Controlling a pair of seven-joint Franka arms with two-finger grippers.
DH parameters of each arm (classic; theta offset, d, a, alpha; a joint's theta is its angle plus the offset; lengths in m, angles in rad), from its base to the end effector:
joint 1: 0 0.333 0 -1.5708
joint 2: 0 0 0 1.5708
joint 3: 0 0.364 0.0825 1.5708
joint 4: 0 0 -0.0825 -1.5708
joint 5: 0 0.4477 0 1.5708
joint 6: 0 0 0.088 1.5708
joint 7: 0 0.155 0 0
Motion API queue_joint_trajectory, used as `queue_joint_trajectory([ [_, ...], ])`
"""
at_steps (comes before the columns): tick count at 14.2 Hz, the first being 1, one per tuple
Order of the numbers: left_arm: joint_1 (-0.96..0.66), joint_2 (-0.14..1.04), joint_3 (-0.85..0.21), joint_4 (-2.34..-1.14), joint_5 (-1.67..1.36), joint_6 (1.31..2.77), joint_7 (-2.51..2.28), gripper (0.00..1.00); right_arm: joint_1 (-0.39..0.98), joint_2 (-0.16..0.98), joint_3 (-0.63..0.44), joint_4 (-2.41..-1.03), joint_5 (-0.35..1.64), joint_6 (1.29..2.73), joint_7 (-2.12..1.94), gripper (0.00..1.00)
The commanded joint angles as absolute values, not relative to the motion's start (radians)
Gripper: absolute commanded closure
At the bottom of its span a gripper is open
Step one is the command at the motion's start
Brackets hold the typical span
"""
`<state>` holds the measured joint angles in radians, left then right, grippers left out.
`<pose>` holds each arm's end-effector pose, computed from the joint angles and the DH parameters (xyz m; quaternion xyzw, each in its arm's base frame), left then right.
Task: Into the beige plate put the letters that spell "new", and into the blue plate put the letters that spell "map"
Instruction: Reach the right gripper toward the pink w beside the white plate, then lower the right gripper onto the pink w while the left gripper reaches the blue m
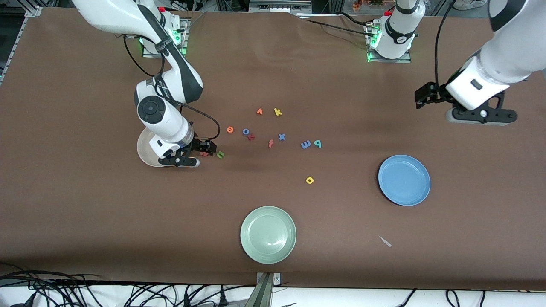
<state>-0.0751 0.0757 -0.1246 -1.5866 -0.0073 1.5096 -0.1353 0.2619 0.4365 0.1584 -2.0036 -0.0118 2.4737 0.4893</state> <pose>0.6142 -0.1231 0.5648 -0.9966 0.0322 0.0763 0.0044 0.6161 0.2746 0.1908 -0.9987 0.0379 -0.0046 0.0351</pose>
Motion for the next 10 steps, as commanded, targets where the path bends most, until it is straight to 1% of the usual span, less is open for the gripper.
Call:
queue_joint_trajectory([
  [1, -0.138, 0.159, -0.126, -1.56, 0.008, 1.486, -0.121, 0.0, 0.268, 0.436, 0.156, -2.043, -0.032, 2.526, 0.52, 0.0],
  [4, -0.221, 0.253, -0.126, -1.572, -0.012, 1.496, -0.121, 0.0, 0.288, 0.456, 0.153, -2.094, -0.049, 2.617, 0.552, 0.0],
  [8, -0.327, 0.353, -0.126, -1.566, -0.021, 1.606, -0.014, 0.0, 0.291, 0.46, 0.152, -2.111, -0.057, 2.628, 0.554, 0.0],
  [10, -0.33, 0.406, -0.124, -1.572, -0.061, 1.664, 0.124, 0.0, 0.291, 0.472, 0.143, -2.111, -0.083, 2.635, 0.554, 0.01],
])
